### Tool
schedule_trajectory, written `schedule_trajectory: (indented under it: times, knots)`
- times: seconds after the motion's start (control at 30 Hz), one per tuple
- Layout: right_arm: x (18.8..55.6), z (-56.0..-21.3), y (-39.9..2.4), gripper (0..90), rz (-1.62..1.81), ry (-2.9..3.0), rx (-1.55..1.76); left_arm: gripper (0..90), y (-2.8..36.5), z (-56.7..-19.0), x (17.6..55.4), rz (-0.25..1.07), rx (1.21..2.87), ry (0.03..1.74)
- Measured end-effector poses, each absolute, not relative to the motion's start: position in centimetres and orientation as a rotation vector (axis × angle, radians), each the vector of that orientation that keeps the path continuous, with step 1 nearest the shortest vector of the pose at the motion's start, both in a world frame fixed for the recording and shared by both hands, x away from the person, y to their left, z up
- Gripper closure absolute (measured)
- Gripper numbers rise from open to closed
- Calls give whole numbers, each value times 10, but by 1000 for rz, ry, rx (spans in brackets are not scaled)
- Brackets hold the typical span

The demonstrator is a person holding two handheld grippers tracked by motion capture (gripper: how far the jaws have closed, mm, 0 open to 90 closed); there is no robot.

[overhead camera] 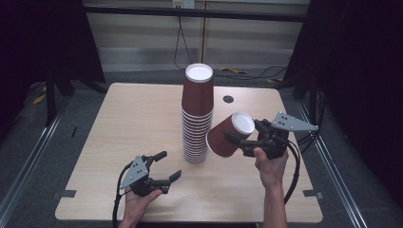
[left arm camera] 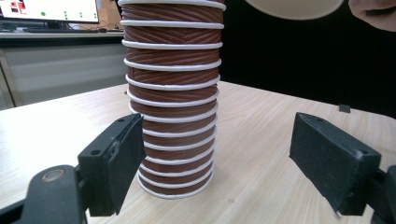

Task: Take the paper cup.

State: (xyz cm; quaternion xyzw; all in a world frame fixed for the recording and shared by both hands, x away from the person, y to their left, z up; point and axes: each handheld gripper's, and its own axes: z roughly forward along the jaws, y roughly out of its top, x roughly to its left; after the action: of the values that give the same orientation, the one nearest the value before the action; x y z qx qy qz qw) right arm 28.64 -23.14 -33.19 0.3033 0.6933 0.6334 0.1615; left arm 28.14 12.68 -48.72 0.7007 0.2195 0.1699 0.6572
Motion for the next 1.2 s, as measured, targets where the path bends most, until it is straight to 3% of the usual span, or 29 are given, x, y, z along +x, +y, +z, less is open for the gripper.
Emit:
schedule_trajectory:
  times: [1.2]
  knots:
    - [278,-403,-200,230,1877,2113,886,155,110,-475,273,313,1601,348]
